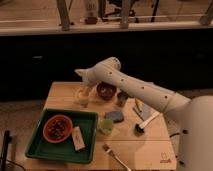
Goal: Place apple in paper cup
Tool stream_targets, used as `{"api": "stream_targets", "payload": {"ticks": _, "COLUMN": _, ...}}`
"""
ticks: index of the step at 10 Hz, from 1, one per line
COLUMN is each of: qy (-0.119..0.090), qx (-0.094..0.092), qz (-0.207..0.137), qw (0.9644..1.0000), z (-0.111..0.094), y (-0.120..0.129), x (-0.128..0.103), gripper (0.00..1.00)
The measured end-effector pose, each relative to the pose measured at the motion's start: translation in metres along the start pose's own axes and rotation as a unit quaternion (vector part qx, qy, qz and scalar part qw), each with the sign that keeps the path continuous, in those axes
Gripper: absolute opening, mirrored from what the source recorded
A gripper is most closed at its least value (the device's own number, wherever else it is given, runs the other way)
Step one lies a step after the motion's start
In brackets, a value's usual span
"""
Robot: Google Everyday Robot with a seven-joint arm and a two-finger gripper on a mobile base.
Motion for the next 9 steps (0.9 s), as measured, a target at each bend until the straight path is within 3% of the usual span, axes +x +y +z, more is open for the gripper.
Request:
{"api": "stream_targets", "payload": {"ticks": 6, "qy": -0.001, "qx": -0.024, "qz": 0.0, "qw": 0.9997, "z": -0.0087, "y": 0.0048, "x": 0.0054, "gripper": 0.8}}
{"api": "stream_targets", "payload": {"ticks": 9, "qy": -0.002, "qx": -0.024, "qz": -0.001, "qw": 0.9997, "z": -0.0081, "y": 0.0049, "x": 0.0044, "gripper": 0.8}}
